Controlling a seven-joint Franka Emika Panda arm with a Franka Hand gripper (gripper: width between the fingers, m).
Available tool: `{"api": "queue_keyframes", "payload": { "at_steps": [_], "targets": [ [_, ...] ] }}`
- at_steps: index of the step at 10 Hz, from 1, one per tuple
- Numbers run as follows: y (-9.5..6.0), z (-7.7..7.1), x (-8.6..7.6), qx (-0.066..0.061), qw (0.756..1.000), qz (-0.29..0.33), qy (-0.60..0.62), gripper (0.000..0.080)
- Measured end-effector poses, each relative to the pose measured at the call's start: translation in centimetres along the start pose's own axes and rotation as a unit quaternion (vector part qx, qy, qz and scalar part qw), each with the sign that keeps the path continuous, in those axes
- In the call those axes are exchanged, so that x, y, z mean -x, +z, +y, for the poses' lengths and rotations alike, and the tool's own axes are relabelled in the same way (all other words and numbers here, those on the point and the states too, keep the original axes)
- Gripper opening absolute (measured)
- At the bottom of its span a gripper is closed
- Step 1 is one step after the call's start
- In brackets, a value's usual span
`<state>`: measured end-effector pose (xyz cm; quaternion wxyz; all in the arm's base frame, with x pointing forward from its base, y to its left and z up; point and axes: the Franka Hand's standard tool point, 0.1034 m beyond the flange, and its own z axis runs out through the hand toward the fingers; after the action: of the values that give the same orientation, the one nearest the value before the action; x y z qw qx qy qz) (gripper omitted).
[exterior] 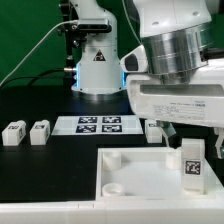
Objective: Assemble one leg
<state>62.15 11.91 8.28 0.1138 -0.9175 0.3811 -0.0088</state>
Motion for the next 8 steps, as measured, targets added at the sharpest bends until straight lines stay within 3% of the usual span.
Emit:
{"api": "queue_keyframes", "payload": {
  "at_steps": [2, 3, 4, 6, 8],
  "targets": [
    [0.02, 0.04, -0.04, 0.000, 0.992, 0.000, -0.124, 0.0649],
    [0.09, 0.20, -0.19, 0.007, 0.979, 0.000, -0.203, 0.0649],
    [0.15, 0.27, -0.71, 0.022, 0.956, 0.006, -0.291, 0.0649],
    [0.19, 0.21, -0.64, 0.018, 0.966, 0.006, -0.259, 0.0621],
    [0.22, 0.12, -0.52, 0.014, 0.988, 0.005, -0.153, 0.0300]
  ]
}}
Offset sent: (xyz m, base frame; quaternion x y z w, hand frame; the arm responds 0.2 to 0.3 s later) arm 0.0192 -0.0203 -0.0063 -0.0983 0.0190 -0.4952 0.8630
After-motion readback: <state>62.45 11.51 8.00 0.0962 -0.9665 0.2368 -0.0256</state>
